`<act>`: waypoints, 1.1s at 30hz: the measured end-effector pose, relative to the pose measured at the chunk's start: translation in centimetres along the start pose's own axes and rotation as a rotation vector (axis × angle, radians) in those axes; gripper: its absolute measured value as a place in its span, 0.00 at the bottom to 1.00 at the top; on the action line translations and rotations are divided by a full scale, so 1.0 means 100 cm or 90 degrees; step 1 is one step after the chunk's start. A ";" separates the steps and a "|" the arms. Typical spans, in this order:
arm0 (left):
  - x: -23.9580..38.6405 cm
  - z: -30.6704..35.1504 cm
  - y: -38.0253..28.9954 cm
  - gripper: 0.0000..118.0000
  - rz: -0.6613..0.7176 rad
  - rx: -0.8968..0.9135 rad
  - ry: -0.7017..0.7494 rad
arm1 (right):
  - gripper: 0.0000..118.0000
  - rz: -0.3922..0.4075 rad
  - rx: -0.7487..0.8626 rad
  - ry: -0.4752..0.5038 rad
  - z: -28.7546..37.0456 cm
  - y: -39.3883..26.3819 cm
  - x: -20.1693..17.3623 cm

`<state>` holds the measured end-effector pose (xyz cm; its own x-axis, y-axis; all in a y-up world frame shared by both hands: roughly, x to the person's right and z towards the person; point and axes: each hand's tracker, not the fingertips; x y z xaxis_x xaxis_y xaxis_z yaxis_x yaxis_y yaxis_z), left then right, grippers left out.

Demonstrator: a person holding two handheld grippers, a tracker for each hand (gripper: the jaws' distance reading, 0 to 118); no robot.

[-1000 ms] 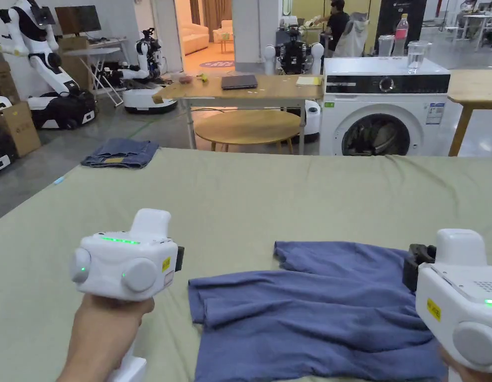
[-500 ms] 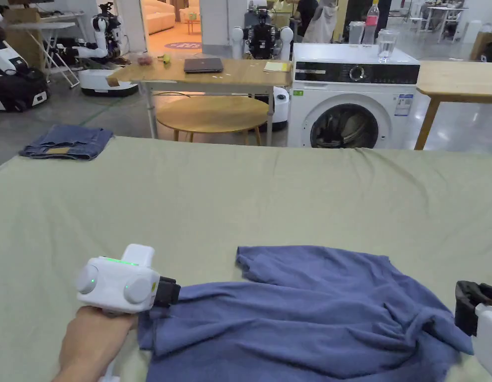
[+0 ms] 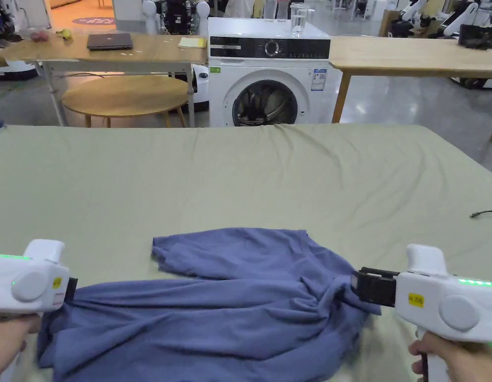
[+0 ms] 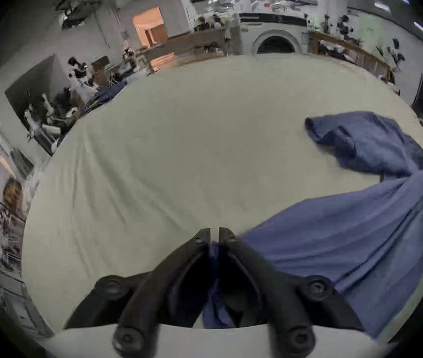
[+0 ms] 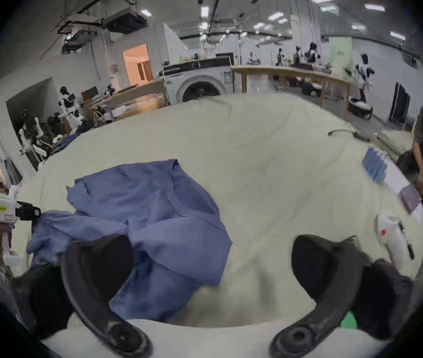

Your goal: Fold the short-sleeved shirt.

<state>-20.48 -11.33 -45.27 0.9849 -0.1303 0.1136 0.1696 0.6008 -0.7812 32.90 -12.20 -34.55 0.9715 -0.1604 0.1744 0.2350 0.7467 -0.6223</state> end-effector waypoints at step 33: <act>-0.091 0.267 0.160 0.00 0.034 0.392 0.111 | 0.02 0.187 0.356 -0.053 0.197 0.254 -0.114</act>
<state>-25.80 20.57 -42.40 0.9814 -0.1829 -0.0581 0.1597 0.9463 -0.2810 27.16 21.32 -37.35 0.9822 0.1362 0.1297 -0.1140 0.9796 -0.1652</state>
